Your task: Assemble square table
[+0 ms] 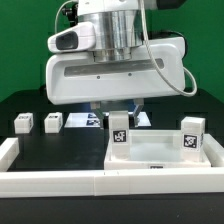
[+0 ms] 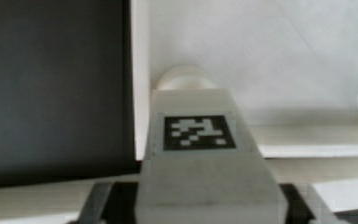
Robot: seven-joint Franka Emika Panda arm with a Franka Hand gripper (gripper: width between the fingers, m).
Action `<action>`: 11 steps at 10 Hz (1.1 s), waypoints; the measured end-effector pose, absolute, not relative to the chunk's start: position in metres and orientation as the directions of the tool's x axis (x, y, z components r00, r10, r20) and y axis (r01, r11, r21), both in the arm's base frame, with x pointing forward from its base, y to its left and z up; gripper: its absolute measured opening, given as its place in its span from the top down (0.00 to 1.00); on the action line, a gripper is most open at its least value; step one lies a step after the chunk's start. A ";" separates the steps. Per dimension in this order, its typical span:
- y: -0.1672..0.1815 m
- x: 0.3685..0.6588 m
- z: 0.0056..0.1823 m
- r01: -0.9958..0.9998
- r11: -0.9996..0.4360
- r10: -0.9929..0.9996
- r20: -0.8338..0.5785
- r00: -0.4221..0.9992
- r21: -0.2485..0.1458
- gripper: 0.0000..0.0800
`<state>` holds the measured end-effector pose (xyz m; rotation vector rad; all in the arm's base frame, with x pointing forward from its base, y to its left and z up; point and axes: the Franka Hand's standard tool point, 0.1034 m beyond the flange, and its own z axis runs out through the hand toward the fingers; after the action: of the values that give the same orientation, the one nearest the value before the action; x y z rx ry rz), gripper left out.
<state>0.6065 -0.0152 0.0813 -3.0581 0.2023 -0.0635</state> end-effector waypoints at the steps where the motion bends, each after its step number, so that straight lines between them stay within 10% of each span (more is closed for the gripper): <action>1: -0.014 0.607 0.081 -0.188 -0.979 -0.191 0.033 0.981 -0.083 0.64; 11: 0.000 0.606 0.079 -0.951 -0.291 -0.954 -0.039 0.296 -0.104 0.64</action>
Offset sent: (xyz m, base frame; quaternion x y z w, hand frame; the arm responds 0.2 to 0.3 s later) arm -0.0107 0.0066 -0.0047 -0.0143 0.0032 0.2956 0.9552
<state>0.6058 0.0004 0.0794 -2.4410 1.8025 -0.0463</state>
